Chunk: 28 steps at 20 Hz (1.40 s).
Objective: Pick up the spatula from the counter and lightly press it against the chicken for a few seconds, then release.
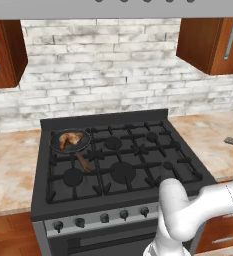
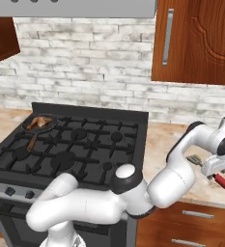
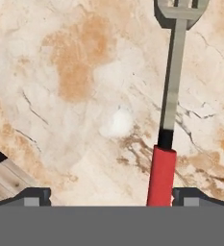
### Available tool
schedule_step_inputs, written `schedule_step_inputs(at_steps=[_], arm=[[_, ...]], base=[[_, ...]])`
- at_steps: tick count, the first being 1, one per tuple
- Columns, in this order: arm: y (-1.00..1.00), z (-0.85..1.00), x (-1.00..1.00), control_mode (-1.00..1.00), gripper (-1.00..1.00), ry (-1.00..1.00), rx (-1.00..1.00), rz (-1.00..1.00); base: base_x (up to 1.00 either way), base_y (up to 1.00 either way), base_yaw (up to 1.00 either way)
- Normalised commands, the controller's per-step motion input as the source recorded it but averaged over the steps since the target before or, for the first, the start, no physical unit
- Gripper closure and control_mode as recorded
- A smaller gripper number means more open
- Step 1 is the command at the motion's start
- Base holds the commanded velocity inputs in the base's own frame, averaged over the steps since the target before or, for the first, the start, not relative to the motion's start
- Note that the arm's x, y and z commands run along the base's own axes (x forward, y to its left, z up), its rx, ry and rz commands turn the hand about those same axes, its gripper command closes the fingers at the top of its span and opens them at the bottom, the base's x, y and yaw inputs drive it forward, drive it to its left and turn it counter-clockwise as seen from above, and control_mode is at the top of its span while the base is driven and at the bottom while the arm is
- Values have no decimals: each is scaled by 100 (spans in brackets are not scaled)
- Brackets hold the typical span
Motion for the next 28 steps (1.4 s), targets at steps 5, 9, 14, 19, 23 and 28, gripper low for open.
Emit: schedule_step_inputs(at_steps=[5,9,14,19,23,28], arm=[[-27,-16,9,-100,-100,3,2,1],[-25,-17,9,-100,-100,4,3,2],[-16,-22,9,-100,-100,7,3,2],[-17,-20,8,-100,-100,6,3,2],[-19,-20,7,-100,100,6,3,3],[-11,4,-8,-100,100,2,8,9]], base=[[0,0,0],[0,0,0],[0,0,0],[0,0,0],[0,0,0],[0,0,0]])
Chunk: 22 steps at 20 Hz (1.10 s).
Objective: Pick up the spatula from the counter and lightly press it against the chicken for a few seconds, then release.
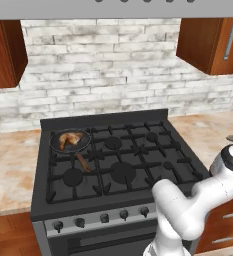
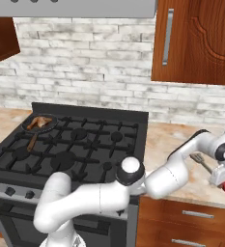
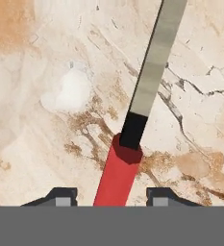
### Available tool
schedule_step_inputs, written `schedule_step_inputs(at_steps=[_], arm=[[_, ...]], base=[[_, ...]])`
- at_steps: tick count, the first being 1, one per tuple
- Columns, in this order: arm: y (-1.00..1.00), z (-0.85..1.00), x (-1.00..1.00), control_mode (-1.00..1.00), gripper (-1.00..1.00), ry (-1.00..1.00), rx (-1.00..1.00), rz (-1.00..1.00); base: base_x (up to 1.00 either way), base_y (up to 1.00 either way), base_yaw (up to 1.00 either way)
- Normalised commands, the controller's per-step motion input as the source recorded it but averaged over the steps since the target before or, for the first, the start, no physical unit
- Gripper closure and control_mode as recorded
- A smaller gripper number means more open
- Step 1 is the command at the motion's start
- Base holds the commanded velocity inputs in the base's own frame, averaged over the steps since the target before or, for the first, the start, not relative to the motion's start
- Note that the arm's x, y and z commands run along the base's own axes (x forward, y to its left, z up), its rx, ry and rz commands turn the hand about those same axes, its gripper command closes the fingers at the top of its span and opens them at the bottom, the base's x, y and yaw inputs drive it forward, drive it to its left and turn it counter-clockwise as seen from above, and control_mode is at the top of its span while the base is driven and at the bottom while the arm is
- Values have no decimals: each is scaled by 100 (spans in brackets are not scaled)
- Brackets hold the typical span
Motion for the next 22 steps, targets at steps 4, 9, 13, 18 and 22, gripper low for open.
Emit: schedule_step_inputs(at_steps=[4,9,13,18,22], arm=[[1,29,-17,-100,100,-4,15,19],[29,8,-22,-100,100,-2,12,21],[46,19,-25,-100,100,-6,8,19],[57,17,-15,-100,100,-13,6,11],[83,0,-14,-100,100,-19,4,1]], base=[[0,0,0],[0,0,0],[0,0,0],[0,0,0],[0,0,0]])
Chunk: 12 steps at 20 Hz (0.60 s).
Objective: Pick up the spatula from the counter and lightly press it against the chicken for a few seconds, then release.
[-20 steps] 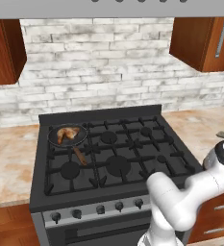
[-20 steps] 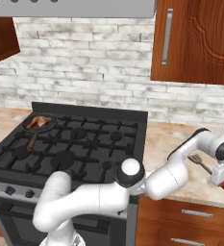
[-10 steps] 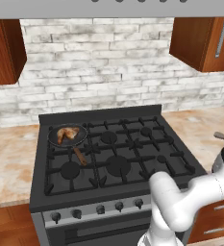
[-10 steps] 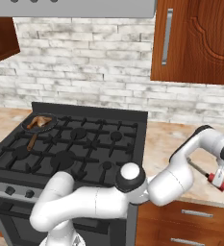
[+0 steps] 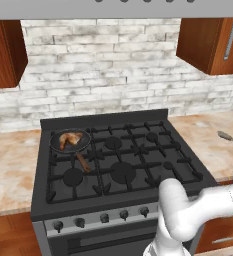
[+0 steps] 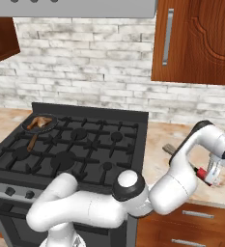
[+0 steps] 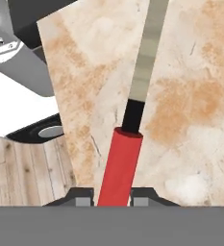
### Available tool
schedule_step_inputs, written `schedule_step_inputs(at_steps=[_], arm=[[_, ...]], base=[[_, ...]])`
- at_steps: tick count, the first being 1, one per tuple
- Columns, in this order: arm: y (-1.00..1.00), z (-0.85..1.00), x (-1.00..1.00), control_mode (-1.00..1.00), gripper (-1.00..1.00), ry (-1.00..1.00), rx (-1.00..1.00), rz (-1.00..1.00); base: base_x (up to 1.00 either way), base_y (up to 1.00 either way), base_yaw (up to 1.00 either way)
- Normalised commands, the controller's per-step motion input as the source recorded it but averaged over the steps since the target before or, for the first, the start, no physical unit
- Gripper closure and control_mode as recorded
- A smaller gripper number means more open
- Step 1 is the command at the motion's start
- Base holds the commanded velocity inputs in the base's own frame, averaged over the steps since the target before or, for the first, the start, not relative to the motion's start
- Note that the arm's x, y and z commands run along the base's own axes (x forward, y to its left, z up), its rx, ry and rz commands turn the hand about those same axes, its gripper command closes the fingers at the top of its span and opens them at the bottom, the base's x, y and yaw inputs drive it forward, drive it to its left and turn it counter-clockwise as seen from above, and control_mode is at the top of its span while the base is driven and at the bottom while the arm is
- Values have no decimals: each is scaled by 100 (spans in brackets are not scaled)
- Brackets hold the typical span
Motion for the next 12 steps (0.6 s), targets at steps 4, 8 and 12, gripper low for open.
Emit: schedule_step_inputs(at_steps=[4,8,12], arm=[[95,0,-23,-100,100,-25,0,0],[100,0,-17,-100,100,-26,-2,-1],[95,2,-20,-100,100,-12,-5,0]], base=[[0,0,0],[0,0,0],[0,0,0]])
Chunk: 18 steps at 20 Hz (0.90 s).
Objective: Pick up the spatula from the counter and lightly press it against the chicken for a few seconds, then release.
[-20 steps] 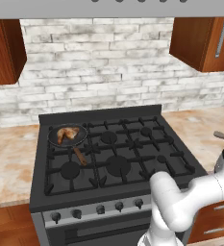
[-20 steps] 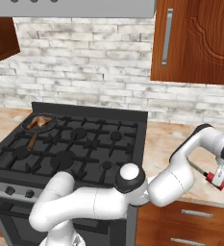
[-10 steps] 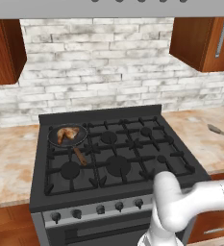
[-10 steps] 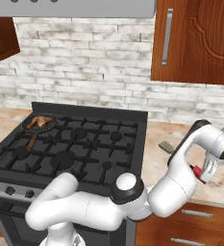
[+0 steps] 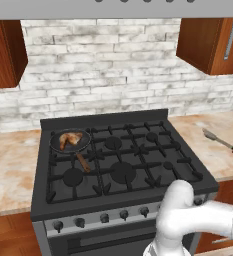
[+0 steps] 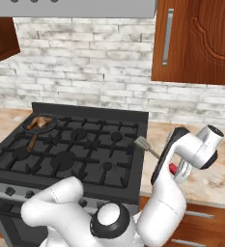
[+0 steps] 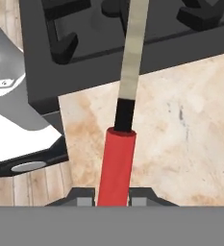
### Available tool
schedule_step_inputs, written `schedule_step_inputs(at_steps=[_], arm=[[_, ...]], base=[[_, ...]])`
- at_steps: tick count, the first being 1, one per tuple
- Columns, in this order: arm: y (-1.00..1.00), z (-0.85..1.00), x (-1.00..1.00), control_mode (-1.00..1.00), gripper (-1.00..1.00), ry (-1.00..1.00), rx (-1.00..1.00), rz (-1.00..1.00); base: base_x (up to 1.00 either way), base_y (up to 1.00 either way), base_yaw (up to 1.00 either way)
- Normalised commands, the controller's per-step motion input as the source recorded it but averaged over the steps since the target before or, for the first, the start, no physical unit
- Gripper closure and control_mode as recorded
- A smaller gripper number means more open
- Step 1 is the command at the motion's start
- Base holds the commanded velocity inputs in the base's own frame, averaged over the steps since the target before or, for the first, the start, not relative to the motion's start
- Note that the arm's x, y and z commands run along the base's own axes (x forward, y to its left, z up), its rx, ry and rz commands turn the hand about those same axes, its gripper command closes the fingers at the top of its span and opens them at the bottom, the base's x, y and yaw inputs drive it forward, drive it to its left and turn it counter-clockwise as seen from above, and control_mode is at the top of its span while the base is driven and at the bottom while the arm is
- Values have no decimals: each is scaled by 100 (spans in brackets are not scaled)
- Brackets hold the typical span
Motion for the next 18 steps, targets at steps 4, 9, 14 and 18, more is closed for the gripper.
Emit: schedule_step_inputs(at_steps=[4,9,14,18], arm=[[78,17,-23,-100,100,-2,-8,0],[58,35,-17,-100,100,-14,-10,-5],[65,42,0,-100,100,-10,-3,-10],[53,41,28,-100,100,9,0,1]], base=[[0,0,0],[0,0,0],[0,0,0],[0,0,0]])
